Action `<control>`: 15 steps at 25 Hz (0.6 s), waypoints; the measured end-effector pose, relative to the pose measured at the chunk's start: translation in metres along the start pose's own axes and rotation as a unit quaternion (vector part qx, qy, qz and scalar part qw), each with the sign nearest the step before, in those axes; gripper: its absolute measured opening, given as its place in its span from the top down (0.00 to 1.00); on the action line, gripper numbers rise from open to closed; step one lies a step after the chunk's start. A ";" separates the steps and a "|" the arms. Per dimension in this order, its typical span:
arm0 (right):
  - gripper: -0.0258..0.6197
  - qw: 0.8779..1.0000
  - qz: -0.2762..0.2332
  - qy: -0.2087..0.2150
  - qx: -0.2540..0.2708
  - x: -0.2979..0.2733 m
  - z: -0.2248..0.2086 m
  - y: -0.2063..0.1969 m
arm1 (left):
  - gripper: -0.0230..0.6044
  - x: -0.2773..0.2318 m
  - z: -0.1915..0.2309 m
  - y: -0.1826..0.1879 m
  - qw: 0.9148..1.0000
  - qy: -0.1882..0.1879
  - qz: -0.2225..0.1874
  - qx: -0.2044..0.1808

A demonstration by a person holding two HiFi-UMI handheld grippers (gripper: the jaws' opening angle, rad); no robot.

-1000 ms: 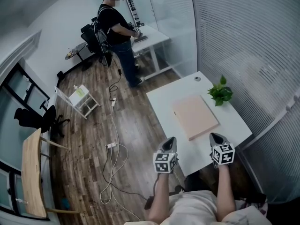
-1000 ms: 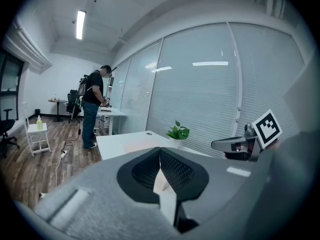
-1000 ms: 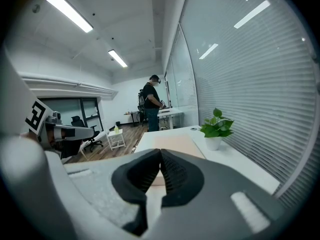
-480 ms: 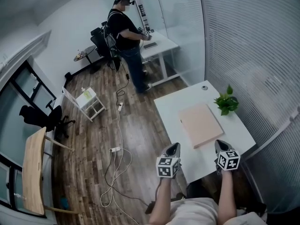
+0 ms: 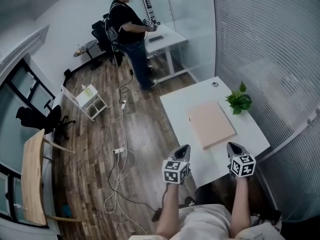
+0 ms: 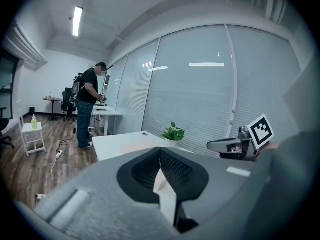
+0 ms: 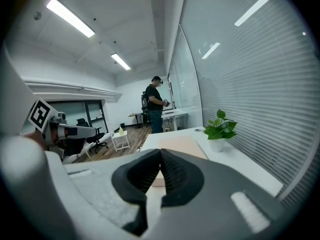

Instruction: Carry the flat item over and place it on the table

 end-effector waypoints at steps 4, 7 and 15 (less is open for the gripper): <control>0.96 1.000 0.006 -0.008 0.007 0.000 0.000 -0.004 | 0.95 0.003 0.002 -0.004 1.000 0.000 -0.009 0.015; 0.96 1.000 0.008 -0.013 0.011 0.002 0.002 -0.002 | 0.95 0.004 0.004 -0.005 1.000 0.003 -0.010 0.020; 0.96 0.999 0.014 -0.010 0.037 0.005 0.015 0.008 | 0.95 0.012 0.008 -0.002 0.999 0.003 -0.019 0.032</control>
Point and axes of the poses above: the fingertips, and each gripper's own axes: x backward along the fingers, z to its left, y out of its top, the point moved 1 cm from there along x, backward along the fingers, and after that the axes turned 10 degrees about z, right-handed, at the moved point
